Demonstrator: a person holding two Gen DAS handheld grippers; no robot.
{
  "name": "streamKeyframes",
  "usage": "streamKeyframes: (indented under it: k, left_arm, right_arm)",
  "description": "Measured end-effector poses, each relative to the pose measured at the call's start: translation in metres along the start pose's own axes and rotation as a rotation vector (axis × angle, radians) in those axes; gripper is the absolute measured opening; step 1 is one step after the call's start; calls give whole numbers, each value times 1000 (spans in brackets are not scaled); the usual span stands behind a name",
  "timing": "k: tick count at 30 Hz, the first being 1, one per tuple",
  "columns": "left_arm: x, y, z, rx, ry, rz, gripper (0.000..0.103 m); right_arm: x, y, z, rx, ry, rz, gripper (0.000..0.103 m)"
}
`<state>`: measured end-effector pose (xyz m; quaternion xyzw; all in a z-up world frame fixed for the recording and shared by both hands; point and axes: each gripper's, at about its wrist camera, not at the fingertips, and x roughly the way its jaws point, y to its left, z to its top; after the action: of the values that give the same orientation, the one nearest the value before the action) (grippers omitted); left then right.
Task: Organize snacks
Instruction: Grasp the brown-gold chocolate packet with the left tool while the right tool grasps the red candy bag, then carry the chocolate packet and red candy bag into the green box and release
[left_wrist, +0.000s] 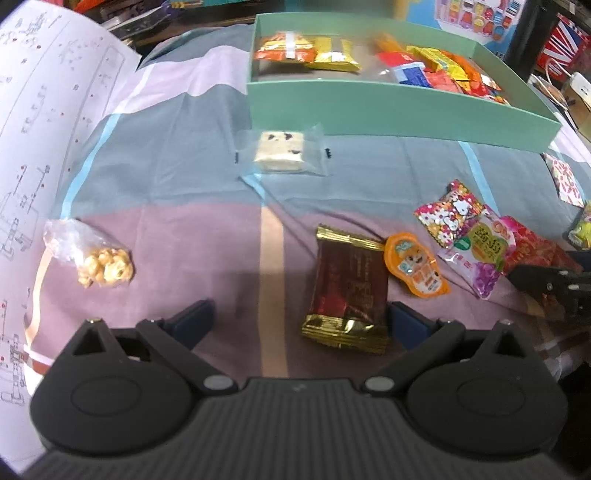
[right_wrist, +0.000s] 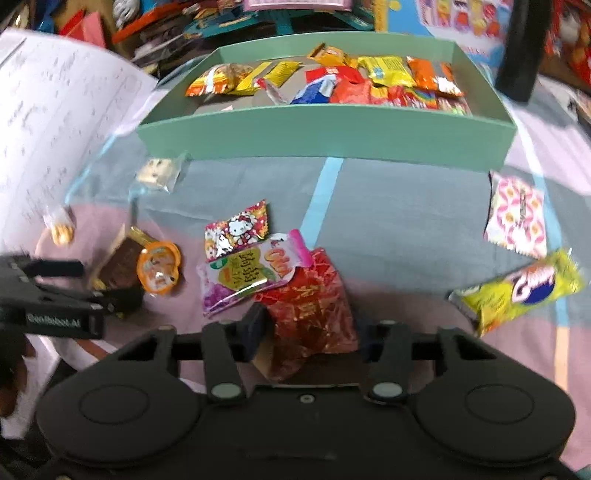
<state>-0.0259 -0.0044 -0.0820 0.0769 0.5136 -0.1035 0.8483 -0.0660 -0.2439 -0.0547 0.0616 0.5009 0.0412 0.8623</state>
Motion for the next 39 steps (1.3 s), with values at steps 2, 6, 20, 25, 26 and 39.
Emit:
streamKeyframes:
  k: [2,6,20,25,26,39]
  left_arm:
    - [1,-2,1,13,-5,-5,103]
    - [1,-5,0,25,-21,-15,98]
    - [3,-3,2,23,-27,-18,98]
    - [3,-1,4,23,-29,-17,98]
    - [3,-1,4,25,-30,-15,98]
    - [-3,-4,11,80,-75,-101,40]
  right_arm:
    - [-1,1,1,6,1,11,40]
    - [-2,-1,1,19,-5,18,40]
    - [2,2,1,-13,-20,8,44]
    - [-1,0,-1,-10,-25,1,44]
    - [-1,-1,-1,-7,-24,3,44]
    - [-7,-5,-4,17,-27,-21,66]
